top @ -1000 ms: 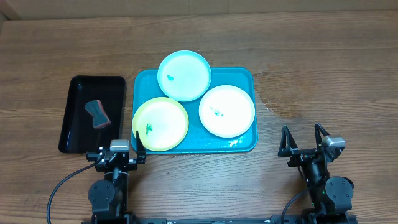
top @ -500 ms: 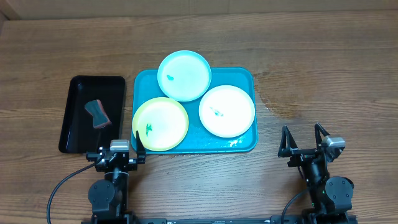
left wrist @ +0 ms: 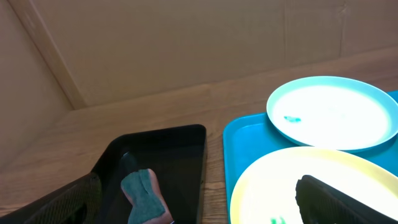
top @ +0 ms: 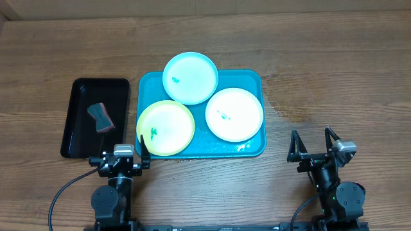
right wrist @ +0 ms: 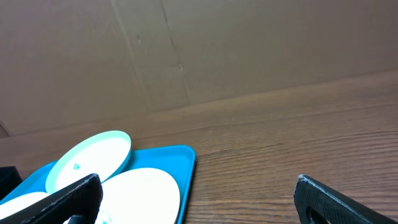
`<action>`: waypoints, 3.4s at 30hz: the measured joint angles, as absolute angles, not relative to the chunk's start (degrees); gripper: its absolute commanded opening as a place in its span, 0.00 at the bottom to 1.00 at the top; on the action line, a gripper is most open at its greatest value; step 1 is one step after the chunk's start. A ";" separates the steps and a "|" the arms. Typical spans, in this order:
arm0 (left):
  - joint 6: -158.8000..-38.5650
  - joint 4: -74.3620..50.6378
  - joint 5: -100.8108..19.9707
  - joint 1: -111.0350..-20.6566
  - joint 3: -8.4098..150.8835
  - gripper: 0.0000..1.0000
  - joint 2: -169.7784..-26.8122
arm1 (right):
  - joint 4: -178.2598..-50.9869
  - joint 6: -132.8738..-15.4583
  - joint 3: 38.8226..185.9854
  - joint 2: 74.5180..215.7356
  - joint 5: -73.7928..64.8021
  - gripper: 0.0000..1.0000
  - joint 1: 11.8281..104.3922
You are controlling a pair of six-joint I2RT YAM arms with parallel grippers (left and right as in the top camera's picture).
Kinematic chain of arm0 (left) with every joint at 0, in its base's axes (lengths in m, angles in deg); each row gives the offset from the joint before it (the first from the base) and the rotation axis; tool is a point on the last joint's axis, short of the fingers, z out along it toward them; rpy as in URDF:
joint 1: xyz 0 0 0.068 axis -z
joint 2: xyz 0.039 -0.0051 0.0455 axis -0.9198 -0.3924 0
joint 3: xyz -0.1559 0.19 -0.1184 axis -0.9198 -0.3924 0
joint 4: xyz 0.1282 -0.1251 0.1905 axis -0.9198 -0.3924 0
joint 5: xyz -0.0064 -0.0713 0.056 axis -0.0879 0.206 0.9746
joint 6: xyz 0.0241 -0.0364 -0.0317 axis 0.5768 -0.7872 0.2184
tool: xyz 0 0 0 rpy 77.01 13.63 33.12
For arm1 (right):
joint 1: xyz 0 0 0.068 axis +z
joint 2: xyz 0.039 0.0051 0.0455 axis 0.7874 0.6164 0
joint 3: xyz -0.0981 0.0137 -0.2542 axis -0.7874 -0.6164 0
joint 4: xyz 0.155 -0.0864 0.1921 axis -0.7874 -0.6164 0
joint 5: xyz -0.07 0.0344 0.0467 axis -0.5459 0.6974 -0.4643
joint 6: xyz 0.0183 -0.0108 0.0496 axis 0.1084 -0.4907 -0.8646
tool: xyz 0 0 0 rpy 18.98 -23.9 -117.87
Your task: Clean dirty plates on tray and stack at the side
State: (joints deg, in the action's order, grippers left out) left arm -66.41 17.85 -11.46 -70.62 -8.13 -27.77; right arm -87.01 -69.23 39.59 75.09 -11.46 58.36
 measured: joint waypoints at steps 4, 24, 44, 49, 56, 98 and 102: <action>-66.41 17.87 -11.46 -70.62 -8.13 1.00 -27.77 | -87.01 -69.25 39.59 75.09 -11.43 1.00 58.36; -66.37 17.87 -11.44 -70.62 -8.13 1.00 -27.80 | -72.87 -99.41 39.59 75.15 15.01 1.00 58.36; -68.40 36.65 -20.84 -70.62 -8.17 1.00 -28.06 | -104.95 -80.13 79.13 95.48 11.47 1.00 58.36; -79.11 43.25 -26.96 -70.60 -5.13 1.00 -28.06 | -110.09 -75.83 86.60 102.71 11.62 1.00 58.38; -81.51 17.22 -28.38 -70.62 15.70 1.00 -37.74 | -119.44 -72.37 94.75 110.91 11.34 1.00 58.36; -90.85 -24.35 -17.40 -90.66 64.81 0.69 -127.44 | -152.32 -64.55 115.06 146.62 7.38 1.00 58.43; -91.04 -23.74 -14.98 -90.69 64.81 0.67 -131.42 | -151.46 -64.53 115.06 146.62 7.36 1.00 58.43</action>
State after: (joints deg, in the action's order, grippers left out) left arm -91.04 -23.74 -14.98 -90.69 64.81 -131.42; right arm -151.46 -64.53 115.06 146.62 7.36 58.43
